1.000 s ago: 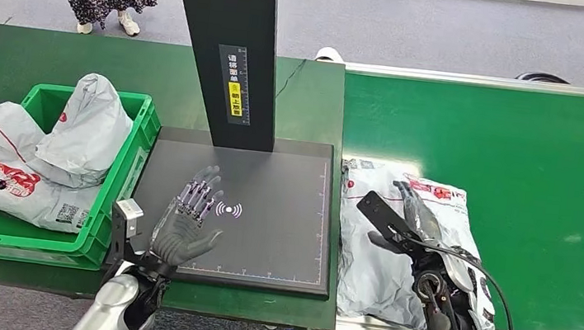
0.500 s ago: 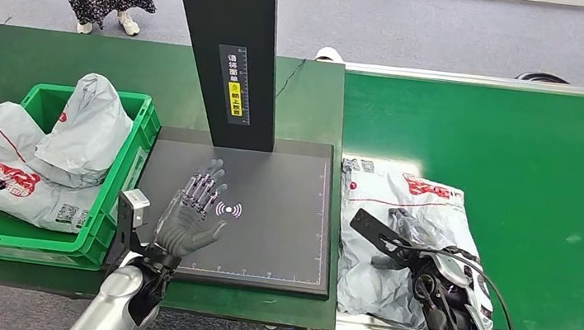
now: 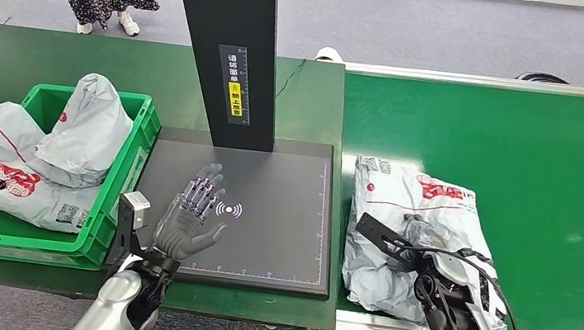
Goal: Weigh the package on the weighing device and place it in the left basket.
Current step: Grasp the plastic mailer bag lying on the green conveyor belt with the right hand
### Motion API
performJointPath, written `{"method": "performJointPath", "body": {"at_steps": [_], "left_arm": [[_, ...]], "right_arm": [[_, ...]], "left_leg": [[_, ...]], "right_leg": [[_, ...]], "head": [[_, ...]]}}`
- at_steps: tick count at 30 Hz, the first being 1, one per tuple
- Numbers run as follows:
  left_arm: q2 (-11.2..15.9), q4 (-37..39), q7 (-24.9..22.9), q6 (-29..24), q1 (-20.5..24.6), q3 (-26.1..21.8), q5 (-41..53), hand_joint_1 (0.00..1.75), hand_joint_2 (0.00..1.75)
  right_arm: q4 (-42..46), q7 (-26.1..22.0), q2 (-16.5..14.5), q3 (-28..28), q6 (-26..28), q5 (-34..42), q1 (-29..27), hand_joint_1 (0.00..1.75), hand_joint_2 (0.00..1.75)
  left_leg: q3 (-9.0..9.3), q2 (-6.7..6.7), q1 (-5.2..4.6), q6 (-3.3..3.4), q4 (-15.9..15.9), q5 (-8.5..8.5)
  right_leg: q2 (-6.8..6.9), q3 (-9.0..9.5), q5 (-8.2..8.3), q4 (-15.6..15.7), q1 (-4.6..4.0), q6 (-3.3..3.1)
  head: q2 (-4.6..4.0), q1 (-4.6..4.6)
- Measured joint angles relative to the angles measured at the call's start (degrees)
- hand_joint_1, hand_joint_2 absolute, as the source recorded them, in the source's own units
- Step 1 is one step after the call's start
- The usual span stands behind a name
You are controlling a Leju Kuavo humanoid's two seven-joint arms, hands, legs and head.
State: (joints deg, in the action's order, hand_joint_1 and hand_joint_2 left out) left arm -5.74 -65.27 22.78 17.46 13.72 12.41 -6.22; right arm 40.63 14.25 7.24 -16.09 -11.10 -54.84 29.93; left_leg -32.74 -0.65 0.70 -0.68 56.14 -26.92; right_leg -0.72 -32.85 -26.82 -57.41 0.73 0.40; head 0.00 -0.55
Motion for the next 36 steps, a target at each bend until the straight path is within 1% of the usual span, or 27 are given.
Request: {"method": "performJointPath", "body": {"at_steps": [4,8,13,18,21,25,28,33,36], "left_arm": [[-0.14,0.25,-0.06,0.22,0.64,0.08,-0.26,0.0,1.75],[-0.19,0.6,0.04,0.45,1.17,0.09,-0.31,0.0,1.75],[-0.25,1.04,0.04,0.53,1.98,0.09,-0.35,0.0,1.75],[-0.25,1.3,0.05,0.52,2.34,0.09,-0.42,0.0,1.75],[-0.19,1.24,0.17,0.52,2.15,0.08,-0.47,0.0,1.75],[0.02,0.5,0.73,0.52,0.94,-0.04,-0.49,0.0,1.75],[0.25,-0.6,1.05,0.46,-0.16,-0.32,-0.49,0.0,1.75],[0.57,-3.02,1.26,-0.06,-2.46,-1.1,-0.46,0.0,1.75],[0.75,-4.74,1.85,-0.28,-3.99,-1.81,-0.42,0.0,1.75]], "right_arm": [[-1.86,-4.87,0.03,0.02,-2.18,1.36,0.64,1.75,1.75],[-3.01,-7.87,0.02,-0.28,-4.5,1.96,1.44,1.75,1.75],[-3.95,-10.79,0.02,-1.57,-7.87,2.82,2.52,1.75,1.75],[-4.68,-11.93,0.02,-2.72,-8.33,3.27,3.14,1.75,1.75],[-4.78,-12.61,0.02,-3.08,-6.54,3.83,3.11,1.75,1.75],[-4.31,-13.2,0.02,-3.37,-1.71,4.51,2.42,1.75,1.75],[-2.63,-12.57,0.04,-3.39,1.78,4.88,1.61,1.75,1.75],[3.34,-9.64,0.43,-2.42,7.75,4.57,-0.45,1.75,1.75],[8.47,-8.87,0.62,-0.92,10.93,4.38,-1.86,1.75,1.75]], "left_leg": [[0.09,0.01,0.0,0.0,0.0,0.0],[0.17,0.02,0.0,0.0,0.0,0.0],[0.24,0.02,0.01,0.0,0.0,0.0],[0.24,0.01,0.01,0.0,0.0,0.0],[0.22,0.0,0.01,0.0,0.0,0.0],[0.19,0.0,0.01,0.0,-0.01,0.0],[0.17,0.0,0.0,0.0,-0.01,0.0],[0.14,0.0,0.0,0.0,-0.01,0.0],[0.09,0.0,0.0,0.0,-0.01,0.0]], "right_leg": [[-0.01,0.08,0.0,0.0,0.0,0.0],[-0.01,0.15,0.0,0.0,0.0,0.0],[-0.02,0.21,0.0,0.0,-0.01,0.0],[-0.01,0.22,0.0,0.0,-0.01,0.0],[-0.01,0.22,0.0,0.0,-0.01,0.0],[-0.01,0.21,0.0,0.0,-0.01,0.0],[-0.01,0.19,0.0,0.0,-0.01,0.0],[-0.01,0.16,0.0,0.0,-0.01,0.0],[-0.01,0.1,0.0,0.0,-0.01,0.0]], "head": [[0.0,-0.01],[0.0,-0.01],[0.0,-0.01],[0.0,0.0],[0.0,0.0],[0.0,-0.01],[0.0,-0.01],[0.0,-0.01],[0.0,-0.01]]}}
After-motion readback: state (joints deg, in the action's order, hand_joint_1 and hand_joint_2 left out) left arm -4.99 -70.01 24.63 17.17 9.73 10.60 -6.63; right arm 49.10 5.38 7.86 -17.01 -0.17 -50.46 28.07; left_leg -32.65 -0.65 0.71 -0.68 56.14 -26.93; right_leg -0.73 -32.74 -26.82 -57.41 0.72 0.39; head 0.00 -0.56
